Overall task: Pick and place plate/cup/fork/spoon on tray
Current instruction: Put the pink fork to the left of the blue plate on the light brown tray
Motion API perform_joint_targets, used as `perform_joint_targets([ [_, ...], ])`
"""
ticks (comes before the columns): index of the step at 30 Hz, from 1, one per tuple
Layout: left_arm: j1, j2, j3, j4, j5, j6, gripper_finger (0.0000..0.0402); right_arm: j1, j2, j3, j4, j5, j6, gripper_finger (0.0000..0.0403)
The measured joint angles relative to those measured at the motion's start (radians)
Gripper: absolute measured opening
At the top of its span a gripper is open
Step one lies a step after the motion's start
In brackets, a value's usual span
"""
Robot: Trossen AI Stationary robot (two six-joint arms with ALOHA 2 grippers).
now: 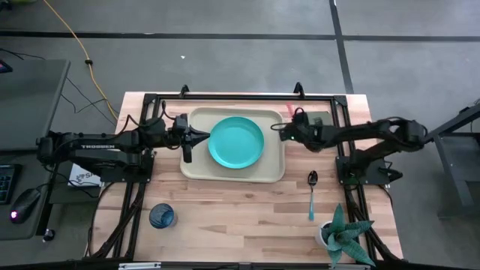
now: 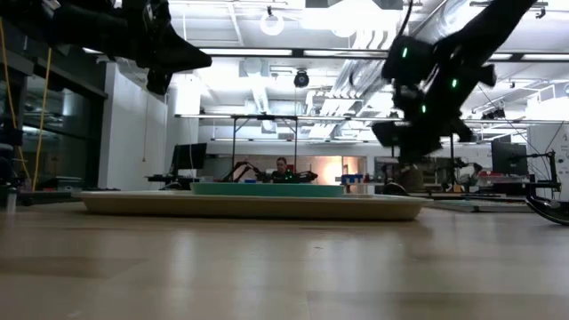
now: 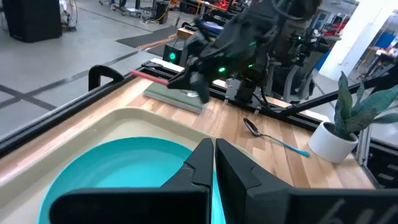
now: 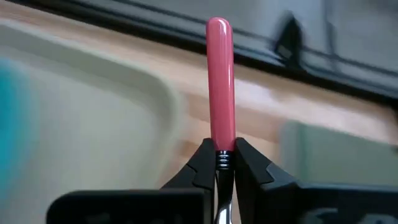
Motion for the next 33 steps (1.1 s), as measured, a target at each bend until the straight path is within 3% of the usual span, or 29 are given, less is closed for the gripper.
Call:
perform_joint_targets([
  [4, -0.003, 0.017, 0.000, -0.003, 0.000, -0.013, 0.0000, 0.115, -0.031, 0.001, 0.218, -0.061, -0.148, 0.0010],
  [9, -0.015, 0.070, 0.000, 0.016, -0.008, -0.008, 0.0006, 0.244, 0.026, 0.002, 0.561, -0.101, -0.326, 0.0010],
  [15, -0.014, 0.175, 0.000, 0.149, -0.061, -0.013, 0.0056, 0.325, 0.141, 0.005, 0.874, -0.101, -0.459, 0.0011],
  [25, -0.011, 0.334, 0.000, 0.416, -0.113, -0.143, 0.0186, 0.360, 0.248, 0.171, 0.894, -0.108, -0.577, 0.0011],
  [33, -0.022, 0.445, 0.000, 0.678, -0.119, -0.306, 0.0220, 0.349, 0.286, 0.307, 0.720, -0.029, -0.620, 0.0011],
])
